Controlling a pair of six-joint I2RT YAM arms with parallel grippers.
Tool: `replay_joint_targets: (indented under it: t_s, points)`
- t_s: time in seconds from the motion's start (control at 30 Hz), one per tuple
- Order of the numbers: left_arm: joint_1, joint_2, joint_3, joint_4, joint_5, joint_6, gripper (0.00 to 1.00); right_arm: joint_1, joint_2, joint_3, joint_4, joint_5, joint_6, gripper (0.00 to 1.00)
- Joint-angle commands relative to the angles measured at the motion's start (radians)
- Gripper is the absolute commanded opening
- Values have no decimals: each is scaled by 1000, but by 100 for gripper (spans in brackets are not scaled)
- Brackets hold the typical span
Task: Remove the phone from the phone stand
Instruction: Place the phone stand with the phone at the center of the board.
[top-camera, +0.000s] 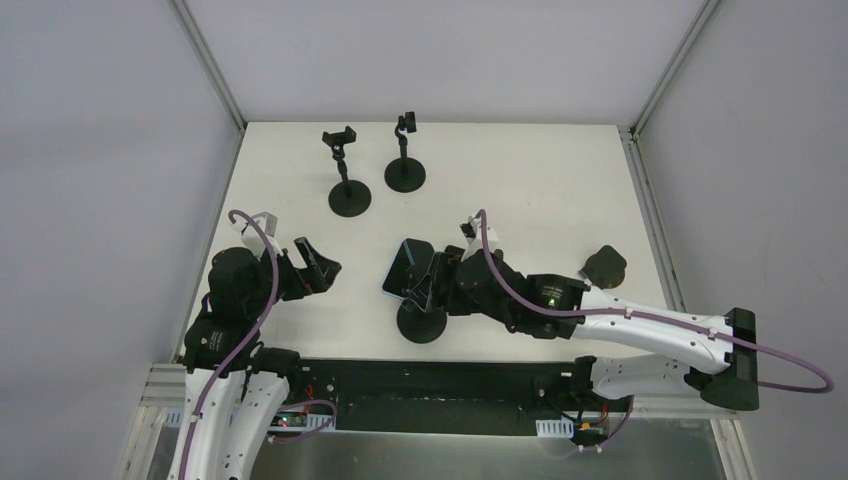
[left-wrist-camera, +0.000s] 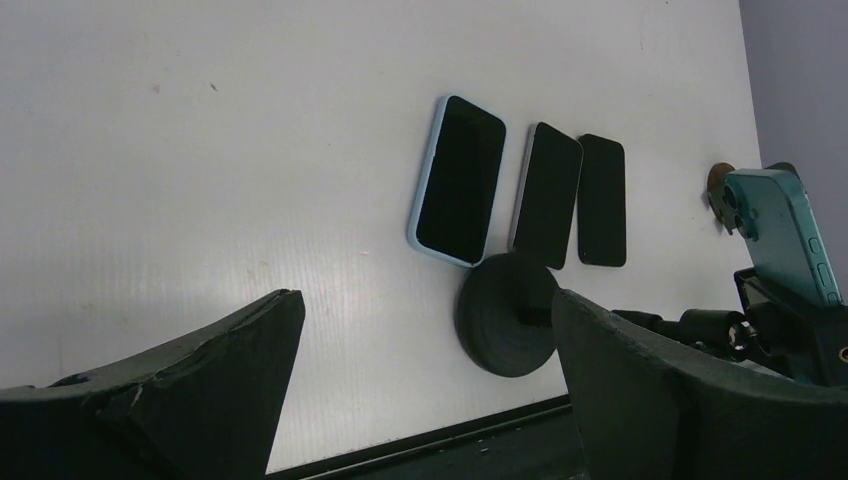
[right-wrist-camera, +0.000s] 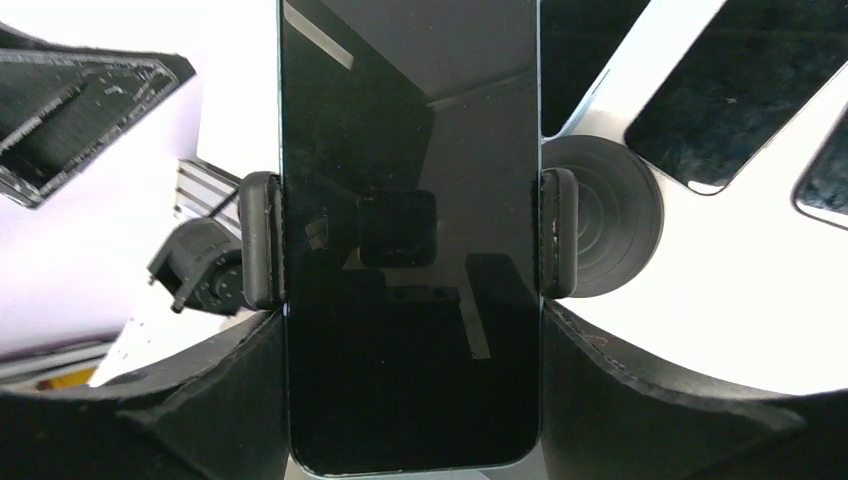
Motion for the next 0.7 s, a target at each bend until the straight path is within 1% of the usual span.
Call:
replay_joint_targets:
  t_s: [0.0,0.03,0.13,0.2,0.4,0.53,0.6,0.67]
  points:
    - [-14,12,54,3,25,24,98,19,-42,11,243,111,153,19]
    - [-15,17,60,4,23,23,100,24,-48,2,240,121,183,19]
    - [-18,32,69,12,28,21,100,37,-67,-20,239,133,255,19]
    - [-21,41,69,21,33,20,100,52,-66,-12,228,146,265,19]
    - [-38,50,63,32,43,18,100,81,-60,58,119,173,265,20]
    - [-50,53,57,37,46,18,100,84,-66,58,73,193,274,21]
    - [-59,60,57,40,48,18,100,84,-69,52,51,208,288,23]
    - [-72,67,58,45,48,20,100,84,-72,41,36,226,303,27]
